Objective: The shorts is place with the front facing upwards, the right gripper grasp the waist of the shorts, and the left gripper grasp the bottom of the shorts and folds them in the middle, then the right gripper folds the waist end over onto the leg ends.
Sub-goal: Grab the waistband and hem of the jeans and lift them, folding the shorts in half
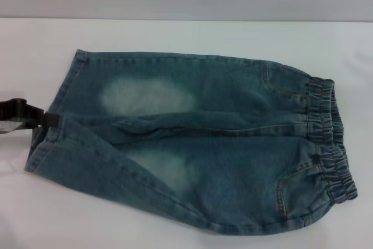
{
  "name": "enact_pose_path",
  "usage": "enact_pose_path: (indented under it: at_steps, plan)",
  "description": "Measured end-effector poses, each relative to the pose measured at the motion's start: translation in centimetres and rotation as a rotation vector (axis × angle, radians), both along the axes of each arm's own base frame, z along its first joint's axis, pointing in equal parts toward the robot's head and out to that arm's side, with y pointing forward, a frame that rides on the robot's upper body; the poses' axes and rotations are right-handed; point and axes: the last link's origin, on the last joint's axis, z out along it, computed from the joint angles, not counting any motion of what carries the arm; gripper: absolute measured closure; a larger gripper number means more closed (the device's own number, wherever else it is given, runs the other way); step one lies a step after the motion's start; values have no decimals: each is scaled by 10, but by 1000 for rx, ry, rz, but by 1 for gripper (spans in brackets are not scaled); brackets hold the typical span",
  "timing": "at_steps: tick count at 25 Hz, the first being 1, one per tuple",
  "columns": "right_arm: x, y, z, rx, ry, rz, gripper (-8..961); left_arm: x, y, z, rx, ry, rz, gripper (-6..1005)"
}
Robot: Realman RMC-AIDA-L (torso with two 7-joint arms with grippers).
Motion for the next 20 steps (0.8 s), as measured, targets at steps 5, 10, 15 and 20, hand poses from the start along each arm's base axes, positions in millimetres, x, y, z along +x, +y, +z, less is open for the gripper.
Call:
enact_pose_path:
  at_steps: [5,10,15,20]
  plan:
    - [-16,-16,3,-234,-164,50,440,4,2,-3,8,-8,-9,994]
    - [-24,-38,-3,-427,-241,122,440,4,6,-7,30,-3,-9,994]
    - [-24,-53,-21,-583,-358,187,441,6,7,-8,30,-4,-18,994]
    - [-17,-59,-40,-710,-452,174,441,7,8,-9,29,-6,-21,994]
